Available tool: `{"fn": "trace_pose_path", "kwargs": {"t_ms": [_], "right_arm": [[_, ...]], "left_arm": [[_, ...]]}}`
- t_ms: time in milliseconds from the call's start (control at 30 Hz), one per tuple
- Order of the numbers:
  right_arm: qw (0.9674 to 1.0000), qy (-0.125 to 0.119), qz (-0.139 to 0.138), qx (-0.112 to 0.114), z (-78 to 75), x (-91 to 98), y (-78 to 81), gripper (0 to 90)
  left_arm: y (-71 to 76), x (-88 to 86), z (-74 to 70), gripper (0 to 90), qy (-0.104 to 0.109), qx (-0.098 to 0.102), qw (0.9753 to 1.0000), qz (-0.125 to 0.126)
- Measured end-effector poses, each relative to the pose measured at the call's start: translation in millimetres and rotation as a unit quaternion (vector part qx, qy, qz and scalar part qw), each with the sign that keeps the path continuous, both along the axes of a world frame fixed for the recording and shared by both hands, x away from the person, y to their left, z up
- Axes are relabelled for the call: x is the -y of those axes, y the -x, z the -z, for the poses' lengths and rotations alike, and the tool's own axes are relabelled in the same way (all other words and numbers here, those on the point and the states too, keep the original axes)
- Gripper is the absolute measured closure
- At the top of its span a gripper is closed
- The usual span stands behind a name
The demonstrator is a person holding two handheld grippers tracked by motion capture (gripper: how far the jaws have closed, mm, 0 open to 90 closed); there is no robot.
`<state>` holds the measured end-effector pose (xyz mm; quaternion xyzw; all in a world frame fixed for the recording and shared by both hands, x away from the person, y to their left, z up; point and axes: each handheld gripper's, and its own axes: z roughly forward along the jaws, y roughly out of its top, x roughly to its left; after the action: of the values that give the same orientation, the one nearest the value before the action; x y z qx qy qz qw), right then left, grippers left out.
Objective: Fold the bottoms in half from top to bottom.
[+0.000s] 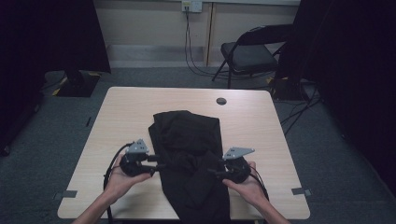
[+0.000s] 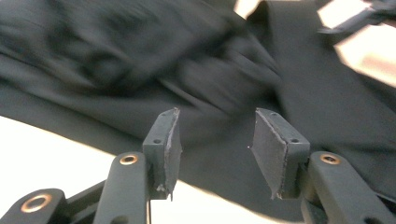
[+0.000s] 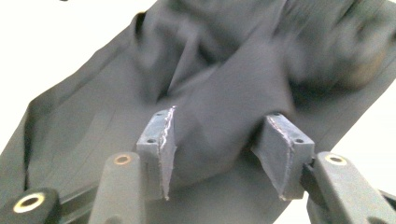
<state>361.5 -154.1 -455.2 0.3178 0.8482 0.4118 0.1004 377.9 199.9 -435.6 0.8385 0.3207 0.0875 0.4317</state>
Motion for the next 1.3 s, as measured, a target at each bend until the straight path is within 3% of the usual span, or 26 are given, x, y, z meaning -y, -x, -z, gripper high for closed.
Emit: {"fn": "trace_pose_path", "kwargs": {"t_ms": [33, 67, 133, 167, 200, 267, 300, 333, 433, 467, 533, 567, 600, 633, 667, 700, 767, 833, 967, 1033, 1067, 1133, 1167, 1200, 1300], "right_arm": [[1.0000, 0.000, 0.000, 0.000, 0.0, 0.0, 0.0, 47.8], [0.9996, -0.001, 0.020, 0.019, -9.7, -1.8, -15.4, 44.7], [0.9990, -0.006, 0.037, 0.024, -13.4, -2.1, -28.6, 43.6], [0.9984, -0.006, 0.049, 0.029, -16.2, -2.1, -39.6, 42.6], [0.9977, -0.010, 0.058, 0.034, -18.3, -1.8, -47.7, 42.5], [0.9973, -0.012, 0.064, 0.035, -20.1, -1.8, -55.2, 42.5], [0.9970, -0.020, 0.068, 0.031, -19.4, -3.0, -71.3, 42.2], [0.9973, -0.022, 0.066, 0.025, -16.6, -4.7, -79.1, 42.5], [0.9975, -0.025, 0.064, 0.014, -5.5, -12.2, -99.2, 42.8], [0.9974, -0.027, 0.065, 0.010, -2.7, -14.1, -102.8, 42.9], [0.9973, -0.020, 0.071, 0.001, 6.9, -19.1, -111.0, 41.5], [0.9972, -0.011, 0.074, -0.002, 13.7, -21.0, -114.7, 40.7], [0.9972, -0.011, 0.074, -0.002, 13.7, -21.0, -114.7, 40.7], [0.9958, -0.006, 0.090, -0.011, 22.9, -20.6, -119.1, 40.0], [0.9958, -0.006, 0.090, -0.011, 22.9, -20.6, -119.1, 40.0], [0.9956, -0.007, 0.093, -0.013, 27.9, -20.1, -120.8, 44.9], [0.9959, 0.008, 0.089, -0.011, 30.1, -22.1, -121.7, 52.4], [0.9956, 0.007, 0.091, -0.017, 32.6, -20.0, -124.5, 54.8], [0.9954, -0.006, 0.093, -0.021, 35.3, -15.4, -126.7, 52.7], [0.9956, 0.001, 0.093, -0.014, 35.1, -17.3, -125.8, 48.1], [0.9955, -0.002, 0.093, -0.015, 35.1, -17.9, -125.8, 46.4], [0.9956, -0.001, 0.093, -0.013, 36.1, -18.8, -126.4, 47.5], [0.9955, -0.001, 0.094, -0.013, 36.0, -19.0, -126.2, 53.9], [0.9952, -0.002, 0.097, -0.016, 35.7, -18.5, -126.6, 59.5], [0.9951, -0.017, 0.095, -0.023, 32.2, -15.9, -126.1, 79.9]], "left_arm": [[0.0, 0.0, 0.0, 51.7, 0.000, 0.000, 1.0000, 0.000], [-19.7, -0.1, -4.4, 51.7, -0.004, 0.013, 0.9998, -0.017], [-26.4, 1.1, -5.3, 51.7, -0.006, 0.020, 0.9995, -0.023], [-38.4, 2.0, -6.4, 51.4, -0.010, 0.026, 0.9992, -0.030], [-54.2, 4.4, -6.4, 50.8, 0.006, 0.018, 0.9988, -0.046], [-60.6, 7.0, -6.4, 50.3, 0.003, 0.016, 0.9988, -0.047], [-66.3, 10.1, -5.4, 49.5, -0.003, 0.023, 0.9986, -0.048], [-77.8, 14.1, -0.3, 49.5, -0.008, 0.027, 0.9981, -0.054], [-90.0, 19.7, 10.4, 47.0, -0.025, 0.022, 0.9978, -0.057], [-93.3, 21.7, 16.0, 47.0, -0.051, 0.021, 0.9960, -0.070], [-95.8, 23.5, 23.2, 46.6, -0.054, 0.011, 0.9959, -0.072], [-99.9, 25.4, 33.4, 46.6, -0.046, -0.001, 0.9969, -0.063], [-99.9, 25.4, 33.4, 46.6, -0.046, -0.001, 0.9969, -0.063], [-102.0, 26.8, 37.9, 47.7, -0.024, -0.003, 0.9977, -0.063], [-102.0, 26.8, 37.9, 49.6, -0.024, -0.003, 0.9977, -0.063], [-102.6, 29.6, 38.9, 55.1, -0.035, 0.005, 0.9977, -0.057], [-103.5, 33.4, 39.7, 71.7, -0.045, -0.004, 0.9980, -0.044], [-104.3, 32.1, 39.8, 77.4, -0.036, -0.009, 0.9982, -0.046], [-103.8, 28.8, 41.6, 76.8, -0.027, -0.015, 0.9987, -0.041], [-104.3, 28.4, 42.3, 64.1, -0.023, -0.022, 0.9985, -0.045], [-103.5, 29.4, 42.9, 63.2, -0.028, -0.017, 0.9984, -0.045], [-103.0, 30.1, 44.1, 69.3, -0.031, -0.016, 0.9985, -0.043], [-103.0, 30.1, 44.1, 78.7, -0.031, -0.016, 0.9985, -0.043], [-103.0, 30.9, 45.2, 82.4, -0.022, -0.023, 0.9986, -0.042], [-102.2, 32.1, 43.9, 85.2, -0.014, -0.020, 0.9987, -0.043]]}}
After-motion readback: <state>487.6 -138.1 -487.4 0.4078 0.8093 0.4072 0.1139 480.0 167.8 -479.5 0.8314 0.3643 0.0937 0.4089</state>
